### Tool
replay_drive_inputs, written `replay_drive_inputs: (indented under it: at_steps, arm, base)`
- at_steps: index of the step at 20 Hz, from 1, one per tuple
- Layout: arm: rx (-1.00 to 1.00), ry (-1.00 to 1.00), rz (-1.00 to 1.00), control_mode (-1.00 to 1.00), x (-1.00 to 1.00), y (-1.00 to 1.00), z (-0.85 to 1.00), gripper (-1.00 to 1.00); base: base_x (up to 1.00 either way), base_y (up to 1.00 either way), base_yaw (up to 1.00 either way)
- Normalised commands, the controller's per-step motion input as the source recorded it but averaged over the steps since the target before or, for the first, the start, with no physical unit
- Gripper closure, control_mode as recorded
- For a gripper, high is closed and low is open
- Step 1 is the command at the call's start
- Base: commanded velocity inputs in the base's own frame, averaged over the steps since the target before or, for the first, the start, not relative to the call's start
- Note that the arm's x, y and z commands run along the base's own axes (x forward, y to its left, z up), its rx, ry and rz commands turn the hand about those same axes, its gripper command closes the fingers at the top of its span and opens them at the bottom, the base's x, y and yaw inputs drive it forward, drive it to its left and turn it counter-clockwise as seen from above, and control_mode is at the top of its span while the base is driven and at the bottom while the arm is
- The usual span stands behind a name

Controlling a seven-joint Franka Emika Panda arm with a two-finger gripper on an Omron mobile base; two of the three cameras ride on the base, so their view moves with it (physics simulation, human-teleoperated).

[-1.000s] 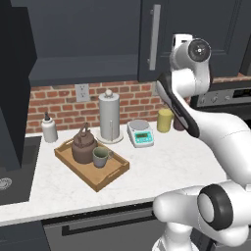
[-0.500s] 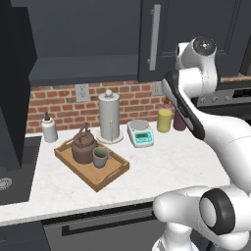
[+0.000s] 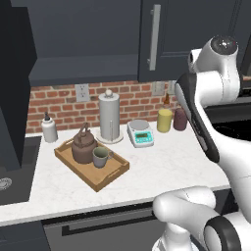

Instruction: Pick the kettle from the counter and place it on the tray. Then pick the mug from the cabinet and place it on the tray. Then close the cabinet doors.

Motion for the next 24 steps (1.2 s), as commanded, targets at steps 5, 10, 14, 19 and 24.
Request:
replay_drive_inputs:
  at_steps: [5,10,14,19,24]
  arm:
    - [-0.09,0.08,0.00,-1.00,-0.52,0.01,-0.31,-1.00]
    - [-0.05,0.01,0.00,-1.00,-0.06,0.00,-0.08,-1.00]
    - [-0.05,0.01,0.00,-1.00,-0.52,0.00,-0.32,-1.00]
    - [-0.08,-0.02,0.00,-1.00,-0.88,0.15,-0.27,-1.00]
    - [-0.11,-0.07,0.00,-1.00,-0.83,0.35,-0.04,-1.00]
  base:
    - [0.00,0.00,0.00]
    - [0.00,0.00,0.00]
    - [0.00,0.00,0.00]
    - [0.00,0.00,0.00]
    - [0.00,0.00,0.00]
